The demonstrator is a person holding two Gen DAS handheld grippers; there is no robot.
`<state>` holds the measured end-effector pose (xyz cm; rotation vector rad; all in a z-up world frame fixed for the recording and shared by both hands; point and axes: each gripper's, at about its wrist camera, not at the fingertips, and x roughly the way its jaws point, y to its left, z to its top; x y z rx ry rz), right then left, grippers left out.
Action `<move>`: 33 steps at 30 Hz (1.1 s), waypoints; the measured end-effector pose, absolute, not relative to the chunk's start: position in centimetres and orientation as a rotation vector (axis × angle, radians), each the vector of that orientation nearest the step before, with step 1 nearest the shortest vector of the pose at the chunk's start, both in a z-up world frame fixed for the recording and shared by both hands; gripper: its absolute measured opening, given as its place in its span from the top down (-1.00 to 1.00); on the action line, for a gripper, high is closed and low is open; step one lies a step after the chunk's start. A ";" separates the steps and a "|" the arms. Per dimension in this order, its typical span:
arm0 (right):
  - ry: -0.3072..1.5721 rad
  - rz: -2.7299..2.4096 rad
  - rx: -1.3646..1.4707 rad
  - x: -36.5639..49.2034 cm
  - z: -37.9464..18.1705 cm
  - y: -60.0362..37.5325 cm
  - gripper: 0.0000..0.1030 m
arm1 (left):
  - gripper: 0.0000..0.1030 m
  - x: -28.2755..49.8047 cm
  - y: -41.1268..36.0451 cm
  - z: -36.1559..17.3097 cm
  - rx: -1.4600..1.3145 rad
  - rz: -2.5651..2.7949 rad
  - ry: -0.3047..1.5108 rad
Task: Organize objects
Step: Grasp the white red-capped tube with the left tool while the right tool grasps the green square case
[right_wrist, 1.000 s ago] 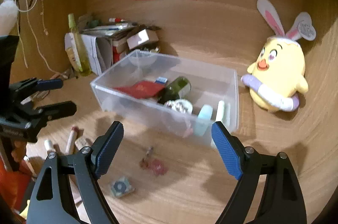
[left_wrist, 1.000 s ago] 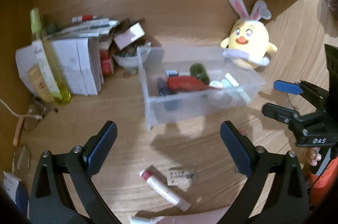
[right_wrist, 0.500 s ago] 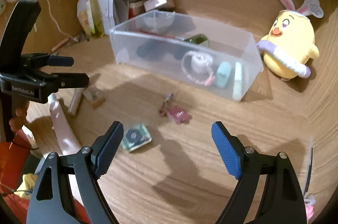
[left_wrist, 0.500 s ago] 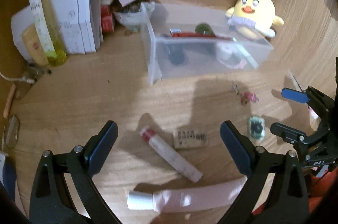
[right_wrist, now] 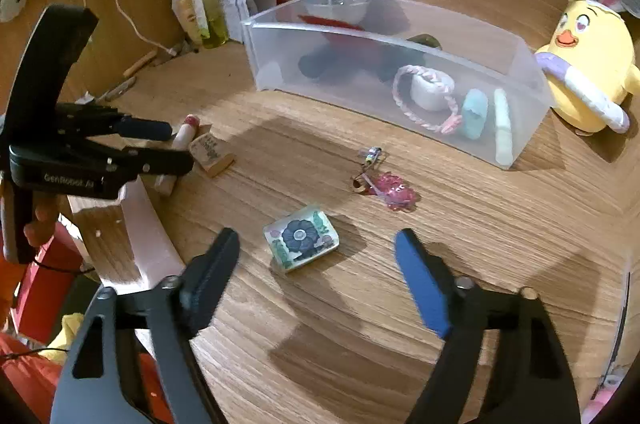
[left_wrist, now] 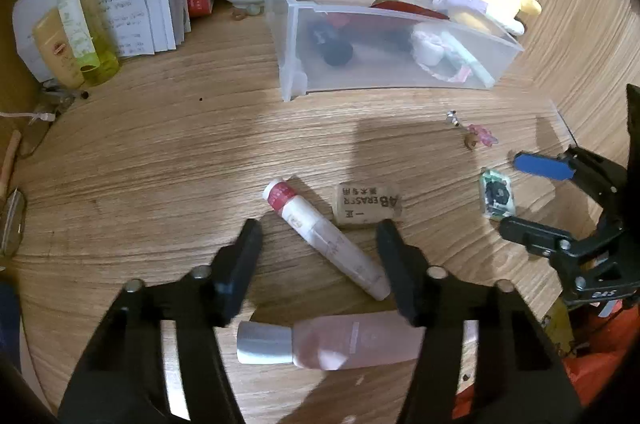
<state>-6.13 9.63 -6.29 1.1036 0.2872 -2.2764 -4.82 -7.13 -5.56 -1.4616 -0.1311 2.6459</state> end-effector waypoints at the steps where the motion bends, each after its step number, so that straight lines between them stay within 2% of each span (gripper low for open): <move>1: 0.291 -2.267 1.110 -6.2 -6.4 9.5 -0.23 | 0.01 -4.9 -7.2 -5.6 -1.461 2.645 -0.136; 4: 0.309 -2.244 1.132 -6.3 -6.9 9.0 -0.03 | 0.16 -5.0 -7.3 -5.6 -1.458 2.645 -0.128; 5: 0.326 -2.253 1.121 -6.2 -6.8 8.9 -0.01 | 0.18 -5.0 -7.4 -5.6 -1.455 2.643 -0.129; 7: 0.336 -2.251 1.118 -6.1 -6.8 8.8 0.03 | 0.36 -5.1 -7.4 -5.6 -1.437 2.632 -0.126; 9: 0.346 -2.243 1.107 -6.0 -6.8 8.6 0.08 | 0.46 -5.2 -7.4 -5.6 -1.429 2.618 -0.122; 12: 0.383 -2.249 1.091 -6.0 -6.9 8.1 0.26 | 0.54 -5.5 -7.4 -5.6 -1.422 2.621 -0.107; 14: 0.382 -2.255 1.089 -6.1 -6.9 8.0 0.27 | 0.72 -5.7 -7.3 -5.6 -1.425 2.639 -0.084; 22: 0.340 -2.295 1.066 -6.3 -5.9 8.7 0.28 | 0.72 -6.0 -8.5 -5.1 -1.406 2.718 -0.063; 33: 0.264 -2.376 0.976 -7.2 -3.1 9.7 0.28 | 0.72 -5.4 -7.9 -1.1 -1.180 2.823 -0.076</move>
